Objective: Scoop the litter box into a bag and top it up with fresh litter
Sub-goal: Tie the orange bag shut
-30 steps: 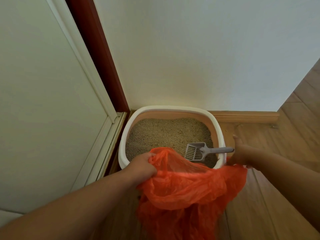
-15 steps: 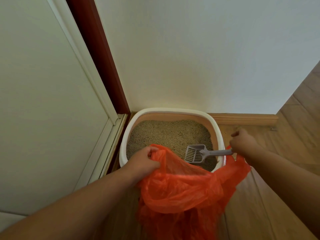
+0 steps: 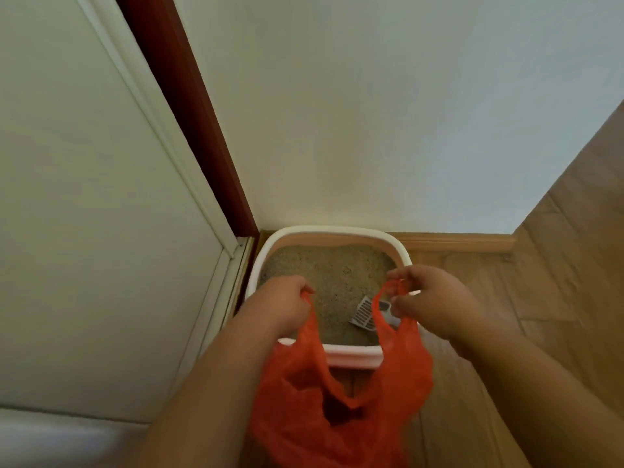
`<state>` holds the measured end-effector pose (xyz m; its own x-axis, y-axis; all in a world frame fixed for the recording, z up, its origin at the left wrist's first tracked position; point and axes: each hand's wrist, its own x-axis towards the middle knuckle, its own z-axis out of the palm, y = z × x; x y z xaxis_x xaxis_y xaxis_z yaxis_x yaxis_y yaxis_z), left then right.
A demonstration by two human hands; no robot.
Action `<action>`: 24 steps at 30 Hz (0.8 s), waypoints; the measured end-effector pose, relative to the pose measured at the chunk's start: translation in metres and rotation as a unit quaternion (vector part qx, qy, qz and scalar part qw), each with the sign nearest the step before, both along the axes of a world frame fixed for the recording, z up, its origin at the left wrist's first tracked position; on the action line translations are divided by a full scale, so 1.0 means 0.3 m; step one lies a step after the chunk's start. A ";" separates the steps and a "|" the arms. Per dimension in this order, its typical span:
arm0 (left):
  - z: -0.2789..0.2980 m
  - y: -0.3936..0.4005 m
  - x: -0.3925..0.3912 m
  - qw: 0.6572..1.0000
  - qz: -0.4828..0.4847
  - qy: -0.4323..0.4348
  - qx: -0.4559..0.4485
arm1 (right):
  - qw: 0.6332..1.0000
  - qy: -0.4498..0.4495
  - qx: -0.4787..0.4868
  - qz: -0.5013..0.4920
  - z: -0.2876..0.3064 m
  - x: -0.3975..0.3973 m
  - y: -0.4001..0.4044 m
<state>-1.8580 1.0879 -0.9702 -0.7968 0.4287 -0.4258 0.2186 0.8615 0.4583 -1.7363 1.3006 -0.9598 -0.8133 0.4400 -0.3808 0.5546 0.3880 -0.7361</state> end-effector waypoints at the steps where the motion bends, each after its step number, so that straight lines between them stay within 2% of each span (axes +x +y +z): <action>1: 0.012 -0.006 0.013 0.999 0.021 0.002 0.037 | 1.000 0.021 -0.006 -0.004 0.010 0.015 -0.008; 4: 0.025 -0.007 0.055 0.987 0.077 -0.005 0.142 | 0.997 0.048 -0.053 -0.010 -0.006 0.053 -0.012; 8: 0.063 0.049 0.080 0.963 0.131 -0.047 0.231 | 0.996 0.066 -0.048 -0.032 -0.007 0.022 0.013; 11: 0.102 0.073 0.122 0.907 0.203 -0.147 0.338 | 0.968 0.112 -0.202 -0.100 0.028 0.000 -0.007; 14: 0.096 0.082 0.141 0.897 0.194 -0.157 0.365 | 0.951 0.110 -0.248 -0.145 0.049 -0.004 -0.025; 18: 0.084 0.089 0.140 0.893 0.172 -0.149 0.388 | 0.935 0.154 -0.306 -0.090 0.086 -0.013 -0.044; 20: 0.081 0.087 0.135 0.900 0.170 -0.104 0.388 | 0.923 0.160 -0.347 -0.049 0.096 -0.015 -0.055; 22: 0.089 0.092 0.141 0.909 0.176 -0.047 0.376 | 0.924 0.177 -0.337 -0.046 0.103 -0.023 -0.070; 24: 0.099 0.100 0.150 0.899 0.204 -0.034 0.385 | 0.928 0.199 -0.308 -0.071 0.099 -0.035 -0.081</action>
